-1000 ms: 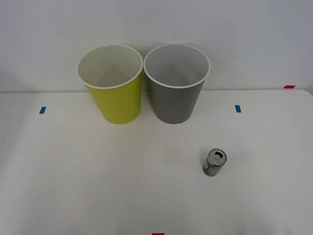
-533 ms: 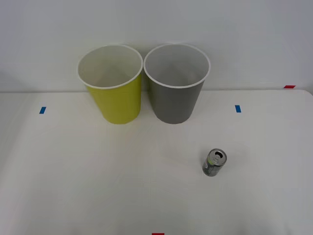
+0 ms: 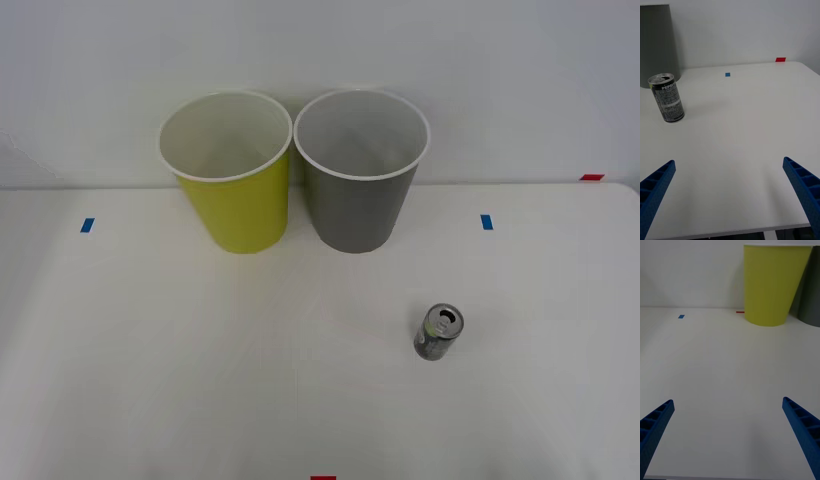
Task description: Put cans in the gray bin and PET bottles in the light green bin.
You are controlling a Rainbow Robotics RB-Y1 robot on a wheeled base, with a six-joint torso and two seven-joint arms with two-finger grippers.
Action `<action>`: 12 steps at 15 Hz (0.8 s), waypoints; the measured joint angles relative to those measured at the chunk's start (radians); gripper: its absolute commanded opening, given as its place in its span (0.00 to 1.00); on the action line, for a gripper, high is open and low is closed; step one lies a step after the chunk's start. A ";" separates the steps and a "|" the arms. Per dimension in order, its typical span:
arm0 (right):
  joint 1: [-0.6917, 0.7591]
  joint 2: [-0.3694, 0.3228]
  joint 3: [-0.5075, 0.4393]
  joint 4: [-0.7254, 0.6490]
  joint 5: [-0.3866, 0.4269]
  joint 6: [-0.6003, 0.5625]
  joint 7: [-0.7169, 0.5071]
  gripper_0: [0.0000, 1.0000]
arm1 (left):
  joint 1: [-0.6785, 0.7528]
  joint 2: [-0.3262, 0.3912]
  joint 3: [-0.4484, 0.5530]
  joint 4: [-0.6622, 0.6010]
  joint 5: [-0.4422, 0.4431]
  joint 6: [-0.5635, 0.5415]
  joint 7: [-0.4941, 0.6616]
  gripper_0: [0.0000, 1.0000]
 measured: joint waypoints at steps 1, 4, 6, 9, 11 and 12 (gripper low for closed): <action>0.000 0.000 0.000 0.000 0.000 0.000 0.000 1.00 | 0.000 0.000 0.000 0.000 0.000 0.000 0.000 1.00; 0.000 0.000 0.000 0.000 0.000 0.000 0.000 1.00 | 0.000 0.000 0.000 0.000 0.000 0.000 0.000 1.00; -0.004 0.002 0.003 0.005 0.000 0.002 0.000 1.00 | 0.000 0.000 0.000 0.000 0.000 0.000 0.000 1.00; -0.021 -0.009 0.052 0.049 -0.082 -0.011 0.018 1.00 | 0.000 0.000 0.000 0.000 0.000 0.000 0.000 1.00; -0.026 -0.044 0.085 0.051 -0.146 -0.028 0.129 1.00 | 0.000 0.000 0.000 0.000 0.000 0.000 0.000 1.00; -0.032 -0.073 0.100 0.052 -0.185 -0.037 0.199 1.00 | 0.000 0.000 0.000 0.000 0.000 0.000 0.000 1.00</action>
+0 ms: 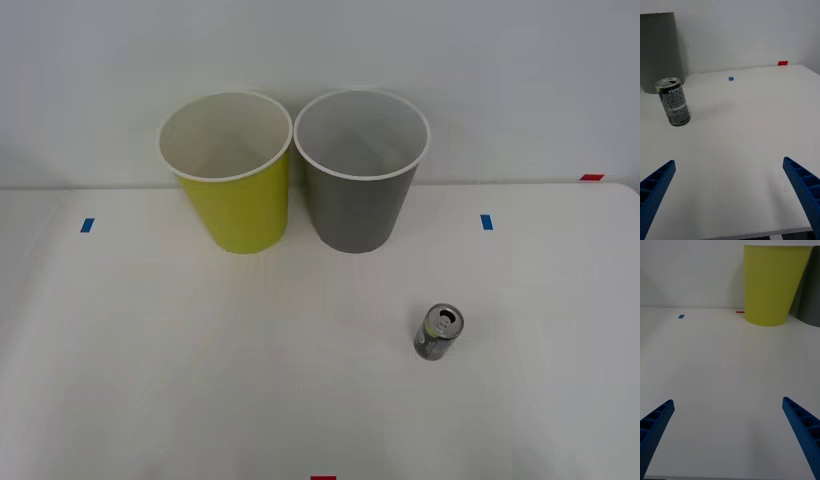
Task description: Put cans in the gray bin and PET bottles in the light green bin.
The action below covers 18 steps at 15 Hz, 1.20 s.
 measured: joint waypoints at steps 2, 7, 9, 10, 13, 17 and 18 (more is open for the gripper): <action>-0.023 -0.069 0.043 0.001 -0.061 -0.011 0.077 1.00 | 0.000 0.000 0.000 0.000 0.000 0.000 0.000 1.00; -0.146 -0.183 0.112 0.059 -0.089 -0.046 0.089 1.00 | 0.000 0.000 0.000 0.000 0.000 0.000 0.000 1.00; -0.226 -0.206 0.144 0.087 -0.096 -0.047 0.093 1.00 | 0.000 0.000 0.000 0.000 0.000 0.000 0.000 1.00; -0.261 -0.211 0.159 0.095 -0.096 -0.031 0.095 1.00 | 0.000 0.000 0.000 0.000 0.000 0.000 0.000 1.00; -0.360 -0.205 0.192 0.117 -0.096 0.026 0.100 1.00 | 0.000 0.000 0.000 0.000 0.000 0.000 0.000 1.00; -0.494 -0.145 0.204 0.204 -0.094 0.047 0.119 1.00 | 0.000 0.000 0.000 0.000 0.000 0.000 0.000 1.00; -0.516 -0.131 0.205 0.205 -0.092 0.072 0.123 1.00 | 0.000 0.000 0.000 0.000 0.000 0.000 0.000 1.00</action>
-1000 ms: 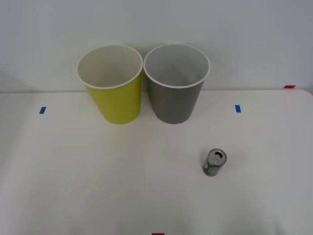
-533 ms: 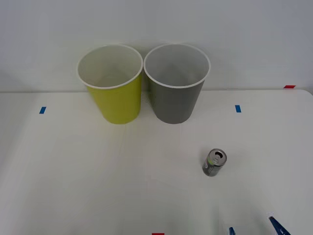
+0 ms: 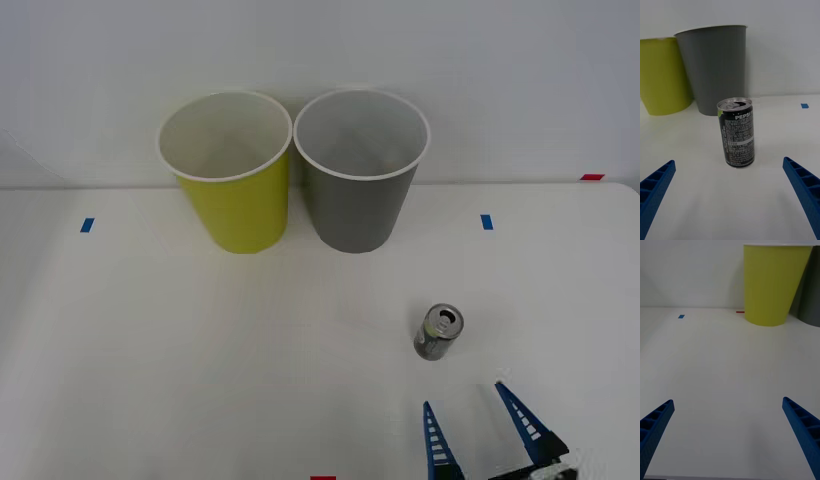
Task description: Put cans in the gray bin and PET bottles in the light green bin.
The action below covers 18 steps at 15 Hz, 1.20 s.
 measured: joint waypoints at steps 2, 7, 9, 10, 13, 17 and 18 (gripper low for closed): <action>-0.036 0.034 -0.005 0.001 0.002 0.038 0.009 1.00 | 0.000 0.000 0.000 0.000 0.000 0.000 0.000 1.00; -0.093 0.090 -0.031 0.004 0.017 0.104 0.036 1.00 | 0.000 0.000 0.000 0.000 0.000 0.000 0.000 1.00; -0.120 0.110 -0.040 0.004 0.020 0.137 0.044 1.00 | 0.000 0.000 0.000 0.000 0.000 0.000 0.000 1.00; -0.134 0.120 -0.044 0.004 0.020 0.152 0.047 1.00 | 0.000 0.000 0.000 0.000 0.000 0.000 0.000 1.00; -0.162 0.140 -0.053 0.004 0.020 0.191 0.054 1.00 | 0.000 0.000 0.000 0.000 0.000 0.000 0.000 1.00; -0.199 0.166 -0.060 0.004 0.020 0.248 0.072 1.00 | 0.000 0.000 0.000 0.000 0.000 0.000 0.000 1.00; -0.210 0.173 -0.063 0.004 0.020 0.266 0.076 1.00 | 0.000 0.000 0.000 0.000 0.000 0.000 0.000 1.00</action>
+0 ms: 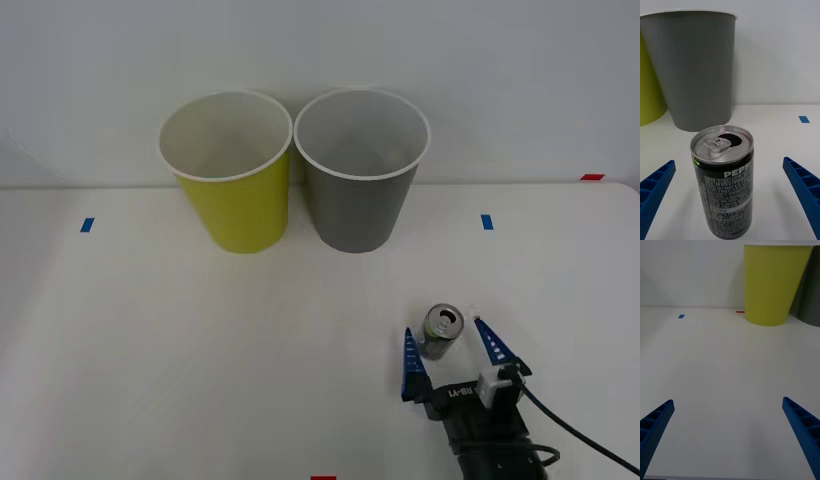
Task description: Put cans in the gray bin and PET bottles in the light green bin.
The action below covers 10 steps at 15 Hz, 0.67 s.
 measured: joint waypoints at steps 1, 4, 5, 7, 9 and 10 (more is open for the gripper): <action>-0.009 0.006 -0.002 0.000 0.000 0.016 0.003 1.00 | 0.000 0.000 0.000 0.000 0.000 0.000 0.000 1.00; -0.024 0.014 -0.011 0.000 0.000 0.046 0.008 1.00 | 0.000 0.000 0.000 0.000 0.000 0.000 0.000 1.00; -0.024 0.015 -0.012 0.000 0.000 0.049 0.008 1.00 | 0.000 0.000 0.000 0.000 0.000 0.000 0.000 1.00; -0.025 0.021 -0.013 0.000 0.000 0.062 0.010 1.00 | 0.000 0.000 0.000 0.000 0.000 0.000 0.000 1.00; -0.034 0.035 -0.014 0.000 0.001 0.081 0.011 1.00 | 0.000 0.000 0.000 0.000 0.000 0.000 0.000 1.00; -0.039 0.039 -0.014 0.000 0.002 0.086 0.013 1.00 | 0.000 0.000 0.000 0.000 0.000 0.000 0.000 1.00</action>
